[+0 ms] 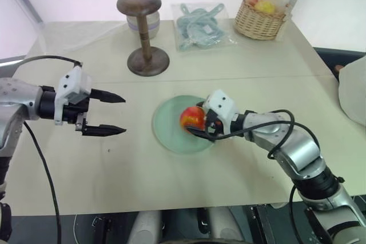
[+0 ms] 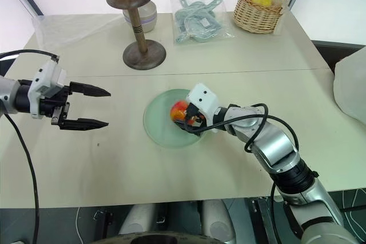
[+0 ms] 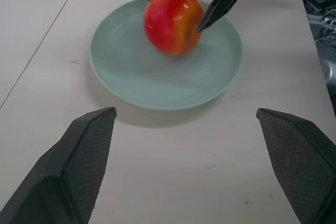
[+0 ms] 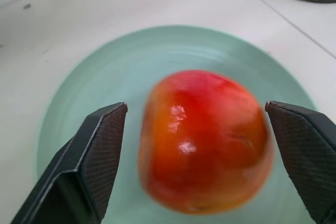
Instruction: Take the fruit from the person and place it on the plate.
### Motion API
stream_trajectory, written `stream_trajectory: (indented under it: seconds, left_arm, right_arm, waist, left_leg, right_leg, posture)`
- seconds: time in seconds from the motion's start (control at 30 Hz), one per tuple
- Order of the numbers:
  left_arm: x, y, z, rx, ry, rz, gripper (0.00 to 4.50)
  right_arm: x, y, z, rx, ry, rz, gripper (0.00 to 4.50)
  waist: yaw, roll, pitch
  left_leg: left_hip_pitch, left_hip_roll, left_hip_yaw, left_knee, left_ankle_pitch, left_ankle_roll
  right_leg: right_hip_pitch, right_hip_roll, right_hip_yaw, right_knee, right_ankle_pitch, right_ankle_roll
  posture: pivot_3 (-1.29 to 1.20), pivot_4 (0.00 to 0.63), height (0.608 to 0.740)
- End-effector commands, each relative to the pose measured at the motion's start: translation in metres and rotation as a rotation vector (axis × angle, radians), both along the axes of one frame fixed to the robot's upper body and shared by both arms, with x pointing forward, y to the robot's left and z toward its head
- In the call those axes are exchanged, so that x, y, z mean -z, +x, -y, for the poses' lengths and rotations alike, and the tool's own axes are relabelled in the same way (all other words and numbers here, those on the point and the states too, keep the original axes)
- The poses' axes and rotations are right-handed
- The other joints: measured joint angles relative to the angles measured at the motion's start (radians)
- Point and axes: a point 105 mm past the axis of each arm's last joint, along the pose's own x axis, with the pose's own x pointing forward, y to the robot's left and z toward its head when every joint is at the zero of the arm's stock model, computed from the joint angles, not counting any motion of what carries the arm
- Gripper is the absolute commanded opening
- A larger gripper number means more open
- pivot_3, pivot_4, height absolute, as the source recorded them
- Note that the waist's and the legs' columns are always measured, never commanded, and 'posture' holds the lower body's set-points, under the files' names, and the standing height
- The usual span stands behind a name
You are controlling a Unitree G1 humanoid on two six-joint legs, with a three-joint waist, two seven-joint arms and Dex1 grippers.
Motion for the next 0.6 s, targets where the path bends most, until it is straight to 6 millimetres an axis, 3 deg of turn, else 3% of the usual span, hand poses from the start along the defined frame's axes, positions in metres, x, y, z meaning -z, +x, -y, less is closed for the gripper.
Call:
stream_trajectory:
  seconds: [0.03, 0.13, 0.37, 0.6]
  left_arm:
    - [-0.008, 0.001, 0.003, 0.016, 0.006, 0.042, 4.5]
    - [-0.009, 0.003, 0.004, 0.016, 0.001, 0.044, 4.5]
    - [-0.009, 0.004, 0.007, 0.021, -0.005, 0.043, 4.5]
    - [-0.008, 0.005, 0.009, 0.032, -0.006, 0.042, 4.5]
  right_arm:
    - [-0.014, 0.002, 0.005, 0.02, 0.022, 0.043, 4.43]
    - [-0.025, 0.002, 0.012, 0.035, 0.028, 0.048, 4.43]
    - [-0.076, -0.013, 0.037, 0.077, 0.059, 0.117, 4.43]
    - [-0.081, -0.045, 0.065, 0.068, -0.046, 0.091, 4.43]
  waist:
    - [0.0, 0.0, 0.0]
    - [0.0, 0.0, 0.0]
    - [0.001, 0.0, 0.0]
    - [0.004, 0.0, 0.0]
  left_leg:
    - [0.0, 0.0, 0.0, 0.0, 0.0, 0.0]
    - [0.0, 0.0, 0.0, 0.0, 0.0, 0.0]
    - [0.0, 0.0, 0.0, 0.0, 0.0, 0.0]
    - [0.0, 0.0, 0.0, 0.0, 0.0, 0.0]
  right_leg:
    - [0.0, 0.0, 0.0, 0.0, 0.0, 0.0]
    - [0.0, 0.0, 0.0, 0.0, 0.0, 0.0]
    - [0.0, 0.0, 0.0, 0.001, 0.0, 0.0]
    - [0.001, -0.001, 0.0, 0.0, 0.0, 0.0]
  posture:
    - [0.0, 0.15, 0.74]
    - [0.0, 0.15, 0.74]
    - [0.0, 0.15, 0.74]
    - [0.0, 0.15, 0.74]
